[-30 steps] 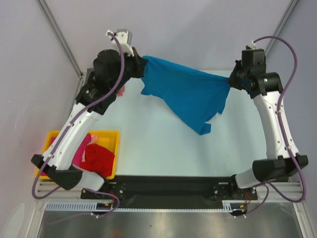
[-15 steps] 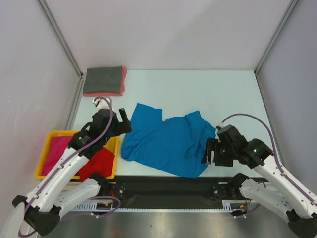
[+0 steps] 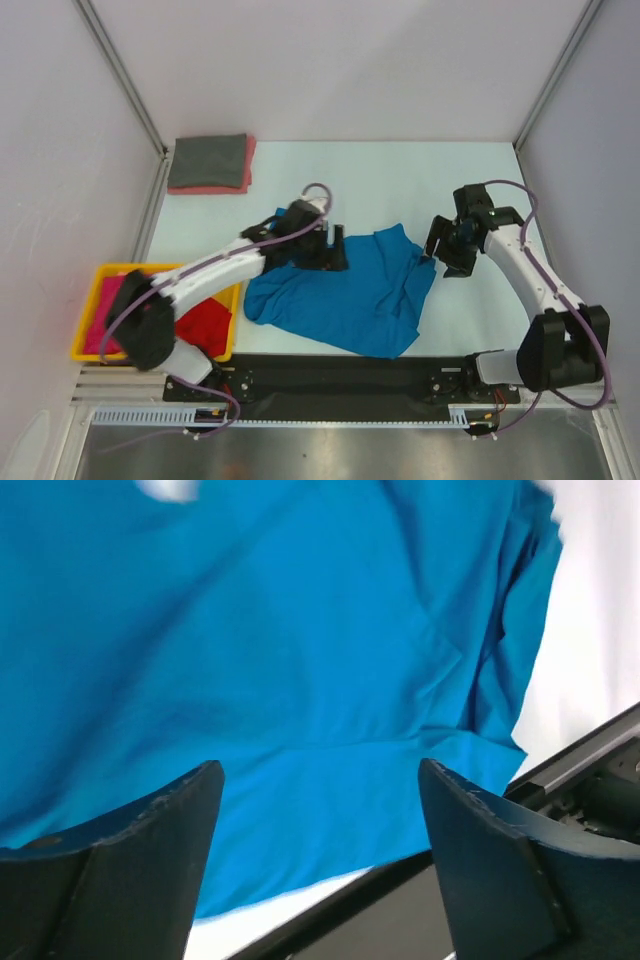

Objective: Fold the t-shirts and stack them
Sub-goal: Flatten the tshirt out

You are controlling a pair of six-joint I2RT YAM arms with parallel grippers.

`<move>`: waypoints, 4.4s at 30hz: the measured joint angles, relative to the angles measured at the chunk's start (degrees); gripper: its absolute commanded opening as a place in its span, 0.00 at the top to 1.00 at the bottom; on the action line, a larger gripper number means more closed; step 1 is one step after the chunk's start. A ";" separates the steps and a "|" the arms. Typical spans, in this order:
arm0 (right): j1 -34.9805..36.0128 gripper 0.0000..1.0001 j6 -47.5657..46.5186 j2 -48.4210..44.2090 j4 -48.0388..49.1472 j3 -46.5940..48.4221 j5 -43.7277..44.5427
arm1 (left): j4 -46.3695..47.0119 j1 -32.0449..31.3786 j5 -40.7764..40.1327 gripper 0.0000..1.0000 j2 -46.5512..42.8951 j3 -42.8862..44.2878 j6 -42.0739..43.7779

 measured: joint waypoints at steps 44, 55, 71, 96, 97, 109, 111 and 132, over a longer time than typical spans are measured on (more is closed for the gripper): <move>-7.41 0.25 2.03 14.38 10.34 -1.51 -7.65 | -5.57 -2.67 -3.17 0.56 51.93 46.99 5.73; -6.21 0.25 2.86 14.40 10.40 -1.51 -7.41 | -7.74 -3.48 -4.52 0.65 53.66 49.00 4.70; -4.24 0.25 3.98 14.93 10.62 -1.51 -5.66 | -8.85 -3.67 -6.80 1.00 53.75 49.13 4.31; -1.16 0.80 3.63 21.51 11.65 0.24 1.55 | -6.03 -3.39 -10.10 1.00 14.91 18.97 5.25; -1.31 0.81 3.67 21.77 11.67 0.24 1.53 | -5.86 -3.39 -10.12 1.00 14.91 17.27 5.05; -4.02 1.00 1.42 10.27 7.26 -4.20 6.88 | -12.90 -2.34 -16.76 1.00 -13.77 2.89 0.72; -4.72 1.00 0.85 6.56 7.15 -6.62 6.21 | -14.80 -1.99 -18.82 1.00 -21.64 2.38 -1.16; -5.88 0.55 -1.90 0.90 5.03 -8.50 -10.27 | -49.42 -1.55 -38.95 1.00 -53.53 18.69 -19.82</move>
